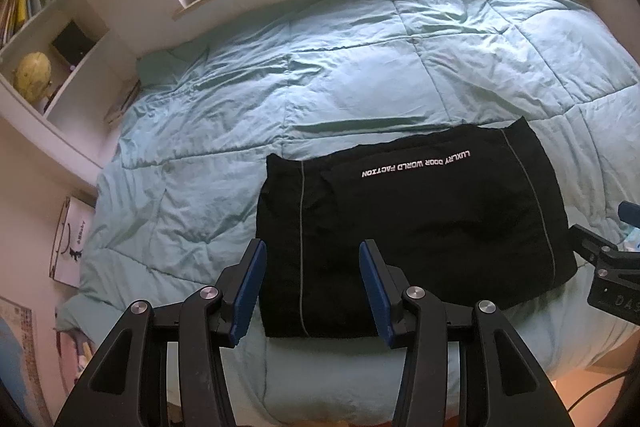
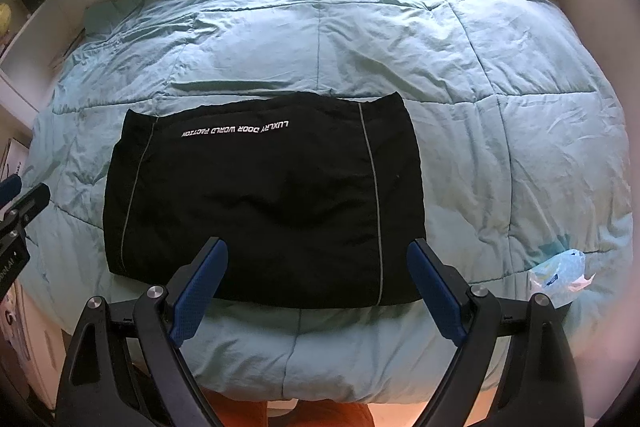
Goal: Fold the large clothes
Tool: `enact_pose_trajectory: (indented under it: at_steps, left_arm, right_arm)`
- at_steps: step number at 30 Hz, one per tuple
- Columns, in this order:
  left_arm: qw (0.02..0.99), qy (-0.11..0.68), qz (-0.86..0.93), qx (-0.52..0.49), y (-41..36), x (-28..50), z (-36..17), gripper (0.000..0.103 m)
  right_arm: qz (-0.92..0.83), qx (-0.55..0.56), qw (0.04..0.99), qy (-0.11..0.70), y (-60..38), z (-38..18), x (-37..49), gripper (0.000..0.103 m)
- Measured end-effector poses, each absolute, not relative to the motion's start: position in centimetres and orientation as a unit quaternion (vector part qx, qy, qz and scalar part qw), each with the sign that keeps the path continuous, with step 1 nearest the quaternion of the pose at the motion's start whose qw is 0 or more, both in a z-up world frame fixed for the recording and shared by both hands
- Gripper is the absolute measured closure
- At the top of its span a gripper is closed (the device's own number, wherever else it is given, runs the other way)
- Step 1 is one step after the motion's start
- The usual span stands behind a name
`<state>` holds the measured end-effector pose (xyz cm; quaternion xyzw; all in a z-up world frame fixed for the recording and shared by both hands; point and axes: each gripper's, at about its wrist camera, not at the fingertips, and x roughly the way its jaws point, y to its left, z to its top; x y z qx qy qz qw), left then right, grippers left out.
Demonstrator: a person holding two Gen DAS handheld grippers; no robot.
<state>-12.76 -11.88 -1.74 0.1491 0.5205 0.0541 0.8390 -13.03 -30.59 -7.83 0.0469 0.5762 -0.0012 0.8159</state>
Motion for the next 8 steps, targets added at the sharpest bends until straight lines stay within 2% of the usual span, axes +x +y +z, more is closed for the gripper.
enact_pose_trajectory:
  at_steps: [8]
  left_arm:
    - [0.841, 0.524, 0.039, 0.128, -11.77, -12.50, -2.39, 0.054]
  right_arm:
    - [-0.006, 0.047, 0.814, 0.579, -30.72, -8.15, -12.96, 0.011]
